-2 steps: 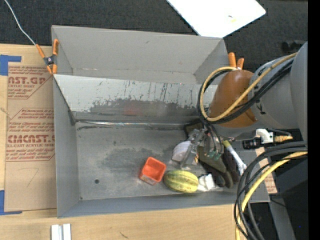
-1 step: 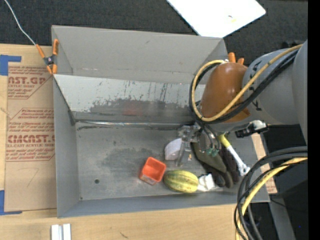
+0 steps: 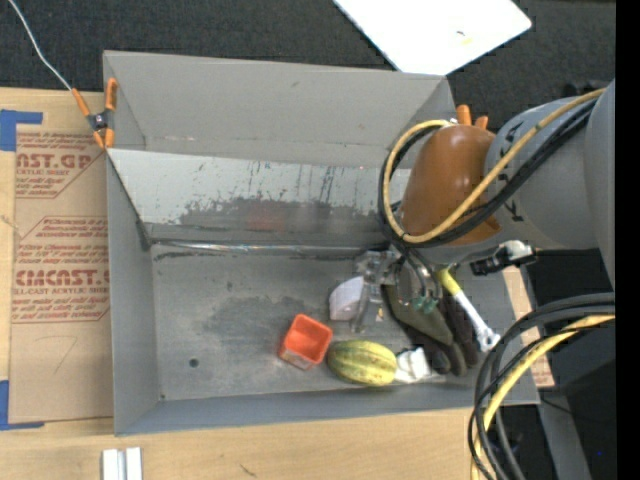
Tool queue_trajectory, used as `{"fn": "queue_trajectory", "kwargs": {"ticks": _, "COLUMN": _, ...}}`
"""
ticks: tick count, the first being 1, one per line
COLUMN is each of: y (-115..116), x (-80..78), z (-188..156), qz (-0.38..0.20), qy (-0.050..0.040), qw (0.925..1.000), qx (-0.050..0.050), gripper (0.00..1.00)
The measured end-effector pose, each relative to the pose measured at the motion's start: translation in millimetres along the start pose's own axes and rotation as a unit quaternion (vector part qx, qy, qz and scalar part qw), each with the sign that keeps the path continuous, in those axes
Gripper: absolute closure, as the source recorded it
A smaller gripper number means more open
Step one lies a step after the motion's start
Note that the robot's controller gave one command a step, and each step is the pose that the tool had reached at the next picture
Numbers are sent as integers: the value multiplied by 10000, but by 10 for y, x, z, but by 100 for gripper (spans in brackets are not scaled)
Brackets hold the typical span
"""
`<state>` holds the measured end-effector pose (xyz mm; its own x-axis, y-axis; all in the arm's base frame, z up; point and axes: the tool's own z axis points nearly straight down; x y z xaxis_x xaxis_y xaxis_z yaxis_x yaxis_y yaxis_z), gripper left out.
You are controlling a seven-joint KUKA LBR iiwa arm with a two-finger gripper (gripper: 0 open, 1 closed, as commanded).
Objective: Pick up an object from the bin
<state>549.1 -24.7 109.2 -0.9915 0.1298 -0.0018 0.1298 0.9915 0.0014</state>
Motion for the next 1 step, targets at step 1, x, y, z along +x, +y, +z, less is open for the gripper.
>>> {"fn": "queue_trajectory", "kwargs": {"ticks": 1, "y": -99, "x": 29, "z": 37, "qz": 142, "qy": -1, "qw": 9999, "qx": -6, "gripper": 100}}
